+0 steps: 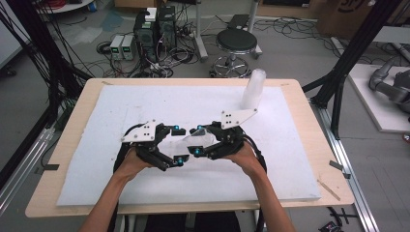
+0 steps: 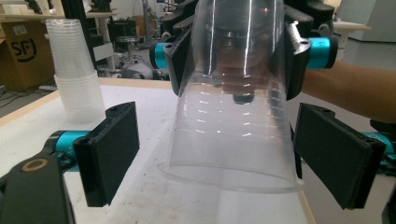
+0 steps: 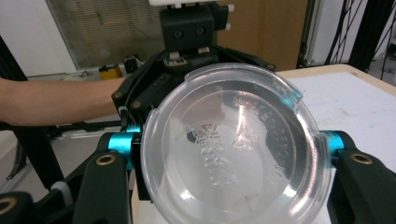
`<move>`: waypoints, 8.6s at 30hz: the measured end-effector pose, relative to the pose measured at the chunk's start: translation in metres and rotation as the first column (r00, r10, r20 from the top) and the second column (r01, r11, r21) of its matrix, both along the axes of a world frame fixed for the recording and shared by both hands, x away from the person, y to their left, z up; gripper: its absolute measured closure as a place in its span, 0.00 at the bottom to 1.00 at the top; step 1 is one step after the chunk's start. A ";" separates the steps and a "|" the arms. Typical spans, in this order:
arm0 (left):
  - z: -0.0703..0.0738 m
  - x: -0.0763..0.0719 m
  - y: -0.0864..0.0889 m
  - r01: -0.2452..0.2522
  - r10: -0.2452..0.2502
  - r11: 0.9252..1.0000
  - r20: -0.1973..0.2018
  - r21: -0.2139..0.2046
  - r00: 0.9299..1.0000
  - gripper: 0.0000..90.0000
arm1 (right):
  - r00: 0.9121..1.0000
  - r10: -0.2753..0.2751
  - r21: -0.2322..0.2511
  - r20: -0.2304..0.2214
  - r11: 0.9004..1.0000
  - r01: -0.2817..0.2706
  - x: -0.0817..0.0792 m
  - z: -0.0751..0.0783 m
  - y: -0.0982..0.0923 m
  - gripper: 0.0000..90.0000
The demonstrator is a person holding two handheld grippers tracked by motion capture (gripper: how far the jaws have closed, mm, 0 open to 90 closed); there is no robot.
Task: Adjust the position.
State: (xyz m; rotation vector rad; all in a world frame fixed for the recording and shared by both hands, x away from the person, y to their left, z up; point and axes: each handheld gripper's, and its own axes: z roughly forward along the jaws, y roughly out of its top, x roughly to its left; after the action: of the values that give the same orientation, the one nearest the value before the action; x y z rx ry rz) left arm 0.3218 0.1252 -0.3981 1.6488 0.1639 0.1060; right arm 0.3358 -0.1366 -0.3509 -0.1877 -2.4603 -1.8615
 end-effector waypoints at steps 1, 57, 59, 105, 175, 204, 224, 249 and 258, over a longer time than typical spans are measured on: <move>0.000 0.000 -0.002 0.005 -0.005 1.000 0.001 0.000 1.000 0.16 | 1.000 0.000 0.002 0.002 1.000 0.000 0.000 0.000 0.000 0.45; 0.025 -0.009 0.002 0.027 -0.024 0.931 -0.013 0.365 1.000 0.39 | 1.000 -0.013 -0.101 0.015 0.995 0.015 -0.005 0.000 -0.011 0.16; 0.031 -0.008 0.002 0.043 -0.033 0.899 -0.032 0.435 0.999 0.39 | 1.000 -0.010 -0.160 0.022 0.987 0.013 -0.006 0.002 -0.012 0.16; 0.044 0.001 -0.037 0.163 -0.059 0.654 -0.166 0.739 0.984 0.39 | 0.988 0.141 -0.633 0.066 0.771 -0.067 -0.009 0.004 0.025 0.47; -0.011 -0.009 0.006 0.026 -0.027 1.000 -0.029 -0.015 0.999 0.14 | 0.998 0.007 -0.075 0.058 0.997 -0.003 -0.014 -0.037 -0.028 0.49; -0.002 -0.006 -0.005 0.052 -0.052 0.999 -0.012 -0.017 0.999 0.30 | 0.998 0.016 -0.072 0.058 0.997 -0.012 -0.014 -0.040 -0.027 0.48; 0.010 0.007 0.011 -0.017 0.023 0.988 -0.038 0.156 0.999 0.31 | 0.957 -0.281 -0.139 0.075 0.947 0.289 -0.015 -0.052 -0.046 0.16; 0.039 0.072 -0.008 0.033 0.002 0.797 -0.058 0.602 0.998 0.34 | 0.668 -0.742 -0.230 0.062 0.641 0.733 -0.033 -0.101 -0.130 0.16; 0.041 0.072 -0.009 0.024 0.005 0.790 -0.046 0.613 0.999 0.34 | 0.662 -0.747 -0.230 0.064 0.634 0.738 -0.036 -0.103 -0.136 0.16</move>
State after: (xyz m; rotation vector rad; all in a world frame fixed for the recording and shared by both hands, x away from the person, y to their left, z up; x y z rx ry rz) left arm 0.3935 0.1158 -0.3569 2.3115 0.1650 0.1223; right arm 0.2998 -0.2722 -0.4534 -1.4518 -2.8060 -1.6816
